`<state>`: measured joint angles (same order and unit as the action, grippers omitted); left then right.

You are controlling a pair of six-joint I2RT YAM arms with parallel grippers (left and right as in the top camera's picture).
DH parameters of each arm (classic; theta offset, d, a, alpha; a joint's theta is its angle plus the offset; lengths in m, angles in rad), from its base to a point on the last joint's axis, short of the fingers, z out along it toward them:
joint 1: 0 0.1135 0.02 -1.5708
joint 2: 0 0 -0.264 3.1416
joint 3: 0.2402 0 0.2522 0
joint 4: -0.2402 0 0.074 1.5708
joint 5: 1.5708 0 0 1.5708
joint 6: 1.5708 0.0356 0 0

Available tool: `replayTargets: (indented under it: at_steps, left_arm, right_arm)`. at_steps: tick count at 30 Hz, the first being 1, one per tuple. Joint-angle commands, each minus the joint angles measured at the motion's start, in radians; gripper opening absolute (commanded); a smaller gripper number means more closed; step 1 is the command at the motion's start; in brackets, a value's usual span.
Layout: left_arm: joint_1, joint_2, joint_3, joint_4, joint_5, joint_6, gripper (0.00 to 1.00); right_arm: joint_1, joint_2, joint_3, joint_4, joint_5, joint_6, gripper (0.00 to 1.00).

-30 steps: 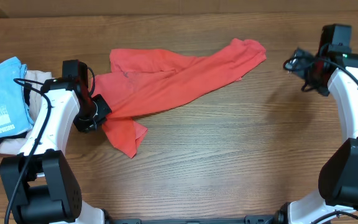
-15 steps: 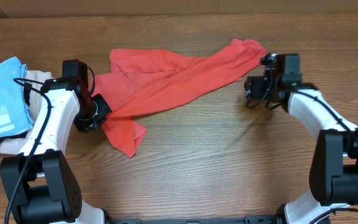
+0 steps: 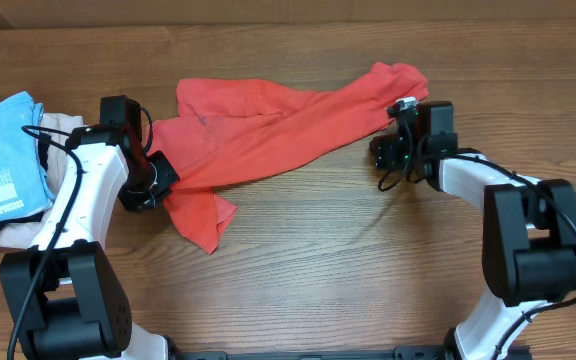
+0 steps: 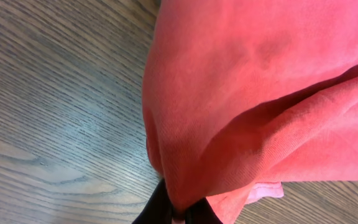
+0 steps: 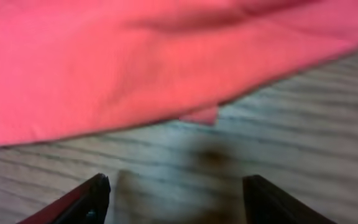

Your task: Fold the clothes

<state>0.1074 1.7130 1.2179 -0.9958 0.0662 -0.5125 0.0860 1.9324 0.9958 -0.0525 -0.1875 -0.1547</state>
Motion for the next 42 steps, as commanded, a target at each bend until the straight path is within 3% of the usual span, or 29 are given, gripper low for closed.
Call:
replayTargets:
  at_steps: [1,11,15,18,21,29,31,32,37,42]
  left_arm:
    - [0.003,-0.022,-0.004,0.002,-0.014,0.019,0.05]
    - [0.003,-0.022,-0.004,0.006,-0.014,0.019,0.05]
    - [0.003,-0.022,-0.004,0.006,-0.014,0.019,0.05]
    - [0.003,-0.022,-0.004,0.006,-0.014,0.018,0.05]
    - [0.003,-0.022,-0.004,0.006,-0.014,0.018,0.05]
    - [0.003,-0.022,-0.004,0.007,-0.014,0.018,0.05]
    - [0.003,-0.022,-0.004,0.009,-0.014,0.018,0.05]
    - [0.003,-0.022,-0.004,0.01,-0.014,0.018,0.05]
    - [0.003,-0.022,-0.004,0.011,-0.014,0.015,0.05]
    - [0.003,-0.022,-0.004,0.032,-0.014,0.015,0.05]
  right_arm:
    - [0.0,0.062,-0.011,0.033,-0.016,-0.003,0.73]
    - [0.0,0.082,-0.011,0.146,-0.024,-0.003,0.71]
    - [0.003,0.088,-0.011,0.164,-0.04,-0.003,0.65]
    - [0.009,0.091,-0.011,0.169,-0.04,-0.003,0.54]
    - [0.011,0.091,-0.011,0.183,-0.04,-0.003,0.53]
    - [0.011,0.091,-0.011,0.206,-0.039,-0.003,0.3]
    - [0.011,0.091,-0.011,0.206,-0.039,-0.003,0.09]
    - [0.011,0.091,-0.011,0.206,-0.039,-0.003,0.04]
    - [0.011,0.089,-0.011,0.203,0.013,-0.003,0.04]
    - [0.002,-0.036,-0.01,0.069,0.126,0.082,0.04]
